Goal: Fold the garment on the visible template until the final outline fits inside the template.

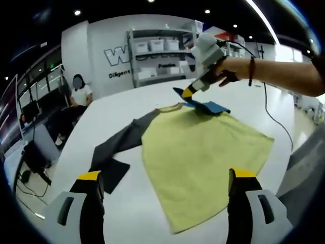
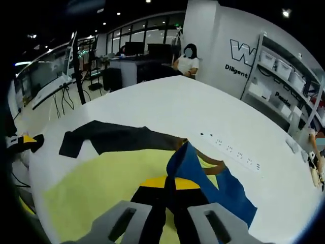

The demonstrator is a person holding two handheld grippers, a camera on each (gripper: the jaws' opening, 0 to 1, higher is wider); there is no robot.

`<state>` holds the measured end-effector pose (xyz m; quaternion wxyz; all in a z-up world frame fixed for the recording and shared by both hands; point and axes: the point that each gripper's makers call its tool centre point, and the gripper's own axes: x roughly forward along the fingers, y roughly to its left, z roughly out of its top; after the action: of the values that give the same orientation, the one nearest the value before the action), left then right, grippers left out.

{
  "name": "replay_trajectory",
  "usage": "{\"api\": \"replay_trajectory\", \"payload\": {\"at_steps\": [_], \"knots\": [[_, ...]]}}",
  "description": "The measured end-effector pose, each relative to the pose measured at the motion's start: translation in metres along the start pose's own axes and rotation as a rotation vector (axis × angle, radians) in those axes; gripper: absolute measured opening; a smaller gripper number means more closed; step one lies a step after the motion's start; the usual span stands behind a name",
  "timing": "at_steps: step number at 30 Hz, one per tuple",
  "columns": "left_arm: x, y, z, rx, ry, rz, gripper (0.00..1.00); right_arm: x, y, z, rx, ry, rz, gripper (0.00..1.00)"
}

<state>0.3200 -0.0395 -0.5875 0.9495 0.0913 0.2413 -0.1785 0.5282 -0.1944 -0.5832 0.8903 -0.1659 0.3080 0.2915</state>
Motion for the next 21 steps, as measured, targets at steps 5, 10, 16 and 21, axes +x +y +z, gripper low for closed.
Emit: {"api": "replay_trajectory", "payload": {"at_steps": [5, 10, 16, 21], "knots": [[-0.001, 0.001, 0.0, -0.004, -0.001, 0.004, 0.99, 0.004, 0.01, 0.001, -0.012, 0.004, 0.026, 0.0], [-0.001, 0.0, 0.0, 0.0, 0.001, 0.004, 0.99, 0.006, 0.02, 0.006, -0.036, -0.001, 0.044, 0.0], [-0.001, 0.001, 0.0, -0.002, 0.0, 0.007, 0.99, 0.009, 0.036, 0.011, -0.083, -0.002, 0.071, 0.0], [-0.001, 0.0, -0.001, -0.001, 0.003, 0.005, 0.99, 0.011, 0.047, 0.016, -0.11, -0.003, 0.084, 0.0]]}}
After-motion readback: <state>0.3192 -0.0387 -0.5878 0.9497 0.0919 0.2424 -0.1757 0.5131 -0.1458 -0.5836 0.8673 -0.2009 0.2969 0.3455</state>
